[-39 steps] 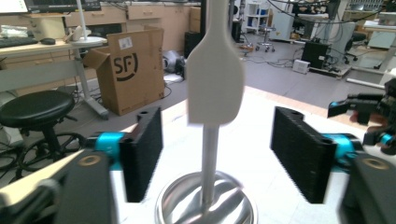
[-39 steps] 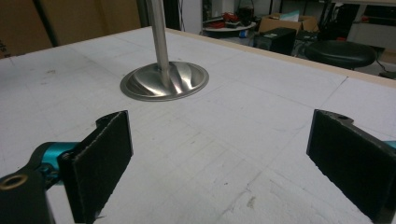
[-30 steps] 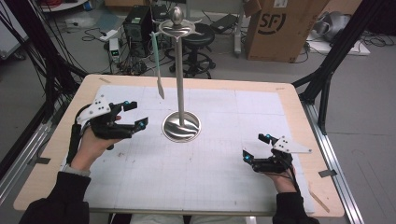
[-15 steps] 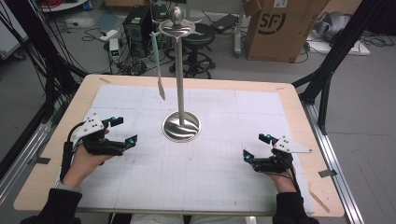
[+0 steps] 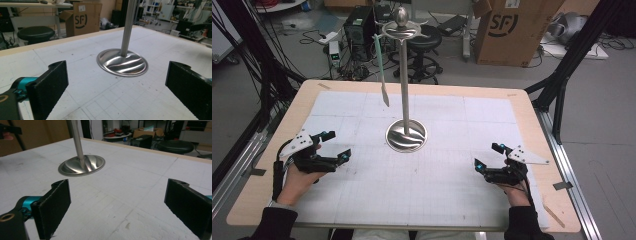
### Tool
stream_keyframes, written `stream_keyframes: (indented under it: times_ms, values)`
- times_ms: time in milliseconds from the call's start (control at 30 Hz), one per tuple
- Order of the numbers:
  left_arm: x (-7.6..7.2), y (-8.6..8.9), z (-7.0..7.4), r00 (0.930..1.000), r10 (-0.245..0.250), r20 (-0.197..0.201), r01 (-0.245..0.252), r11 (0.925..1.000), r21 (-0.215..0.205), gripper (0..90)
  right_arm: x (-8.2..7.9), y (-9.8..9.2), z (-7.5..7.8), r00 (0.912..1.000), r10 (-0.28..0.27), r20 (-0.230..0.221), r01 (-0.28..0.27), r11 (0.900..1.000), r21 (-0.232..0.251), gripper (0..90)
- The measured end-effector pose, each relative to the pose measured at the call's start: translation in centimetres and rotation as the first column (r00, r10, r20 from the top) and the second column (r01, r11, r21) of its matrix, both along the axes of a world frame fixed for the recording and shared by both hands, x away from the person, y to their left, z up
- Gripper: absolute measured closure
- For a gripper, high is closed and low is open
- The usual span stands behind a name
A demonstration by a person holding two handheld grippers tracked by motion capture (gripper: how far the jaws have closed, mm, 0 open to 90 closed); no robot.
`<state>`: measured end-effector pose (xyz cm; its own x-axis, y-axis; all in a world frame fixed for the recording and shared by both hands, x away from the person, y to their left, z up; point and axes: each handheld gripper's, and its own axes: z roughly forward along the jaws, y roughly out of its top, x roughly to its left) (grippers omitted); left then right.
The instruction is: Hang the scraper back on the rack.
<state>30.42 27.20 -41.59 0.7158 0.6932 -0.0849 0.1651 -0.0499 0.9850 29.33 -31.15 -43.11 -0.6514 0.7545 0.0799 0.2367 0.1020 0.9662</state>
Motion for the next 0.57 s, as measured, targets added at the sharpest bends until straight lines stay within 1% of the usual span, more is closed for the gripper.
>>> stream_keyframes:
  times_ms: [67,100,133,233,267,333,433,567]
  values:
    - [-0.4,0.1,0.0,0.9997,0.009,0.022,-0.009,0.9999,0.008,5.1,0.0,-0.2,0.0,1.0,-0.009,0.001,0.009,1.0,0.015,5.8]
    - [-0.4,0.2,-0.1,0.9996,0.011,0.026,-0.012,0.9999,0.012,5.1,0.0,-0.3,0.1,0.9999,-0.016,0.005,0.016,1.0,0.027,5.8]
    - [-0.5,0.4,-0.3,0.9996,0.021,0.021,-0.021,0.9997,0.016,5.1,-0.1,-0.5,0.1,0.9997,-0.025,0.008,0.025,0.999,0.033,5.8]
    - [-0.3,0.9,-0.9,0.9988,0.048,-0.006,-0.048,0.9987,0.015,5.1,-0.1,-1.0,0.2,0.9988,-0.043,0.025,0.041,0.996,0.076,5.2]
    - [-0.2,1.0,-0.9,0.9983,0.057,-0.015,-0.057,0.9984,0.005,5.1,-0.2,-1.2,0.2,0.9987,-0.044,0.027,0.041,0.995,0.089,0.7]
    - [-0.1,1.1,-1.0,0.9975,0.067,-0.024,-0.067,0.9978,-0.004,5.1,-0.2,-1.4,0.2,0.9976,-0.057,0.039,0.052,0.993,0.104,0.6]
    - [0.1,1.0,-1.2,0.9967,0.075,-0.029,-0.075,0.9972,0.001,5.1,-0.2,-1.6,0.1,0.9972,-0.066,0.034,0.062,0.992,0.108,0.5]
    - [0.2,0.8,-1.4,0.997,0.069,-0.037,-0.068,0.9976,0.009,5.1,-0.1,-1.5,0.0,0.9976,-0.061,0.034,0.057,0.993,0.107,0.5]
